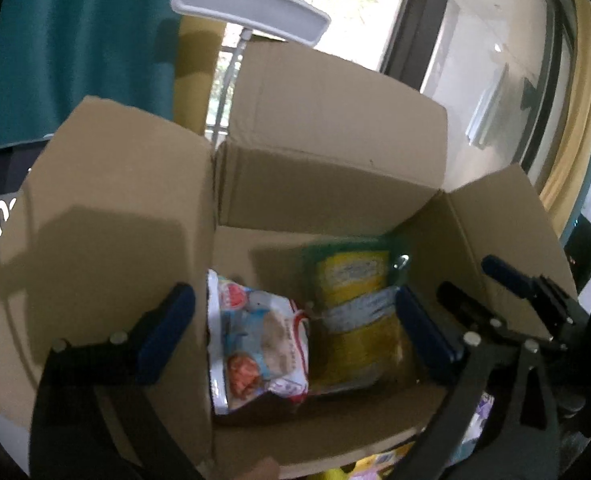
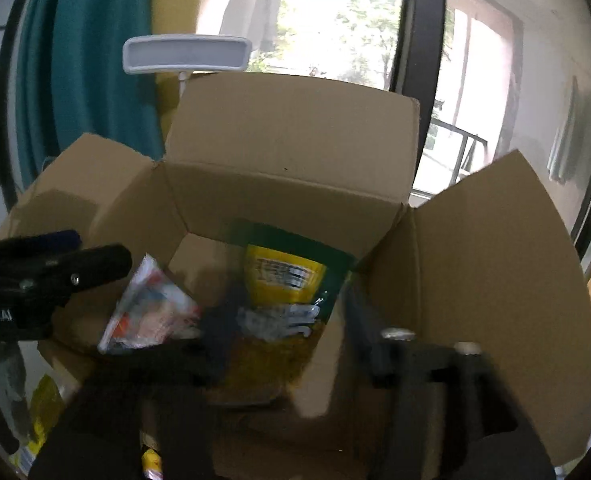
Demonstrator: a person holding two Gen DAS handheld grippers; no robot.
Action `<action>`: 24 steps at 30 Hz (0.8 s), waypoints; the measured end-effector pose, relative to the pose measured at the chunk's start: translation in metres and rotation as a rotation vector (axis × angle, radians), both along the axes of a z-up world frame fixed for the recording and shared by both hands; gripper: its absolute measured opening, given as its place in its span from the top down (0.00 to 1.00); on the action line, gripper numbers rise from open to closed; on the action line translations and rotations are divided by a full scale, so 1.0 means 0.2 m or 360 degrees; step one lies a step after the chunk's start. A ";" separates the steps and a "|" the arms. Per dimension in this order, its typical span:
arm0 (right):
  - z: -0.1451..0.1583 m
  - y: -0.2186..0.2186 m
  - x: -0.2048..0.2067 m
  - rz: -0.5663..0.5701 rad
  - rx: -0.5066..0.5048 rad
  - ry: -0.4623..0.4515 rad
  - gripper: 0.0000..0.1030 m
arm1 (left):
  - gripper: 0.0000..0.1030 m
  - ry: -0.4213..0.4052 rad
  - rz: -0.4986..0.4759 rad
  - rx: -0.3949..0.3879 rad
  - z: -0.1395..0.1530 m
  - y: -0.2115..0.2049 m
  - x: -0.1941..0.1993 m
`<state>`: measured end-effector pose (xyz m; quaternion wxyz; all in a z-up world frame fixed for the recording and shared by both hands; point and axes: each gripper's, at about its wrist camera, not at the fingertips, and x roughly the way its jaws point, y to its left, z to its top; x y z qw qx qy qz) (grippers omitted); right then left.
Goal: Organize snacks
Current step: 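Lower both bags into the box and open both grippers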
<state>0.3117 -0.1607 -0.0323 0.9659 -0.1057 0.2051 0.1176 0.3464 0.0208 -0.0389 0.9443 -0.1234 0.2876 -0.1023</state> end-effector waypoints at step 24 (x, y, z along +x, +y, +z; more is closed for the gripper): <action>0.13 -0.22 -0.48 0.0081 0.0205 -0.0024 0.15 | 0.01 -0.0214 -0.0122 0.0072 0.16 -0.03 -0.53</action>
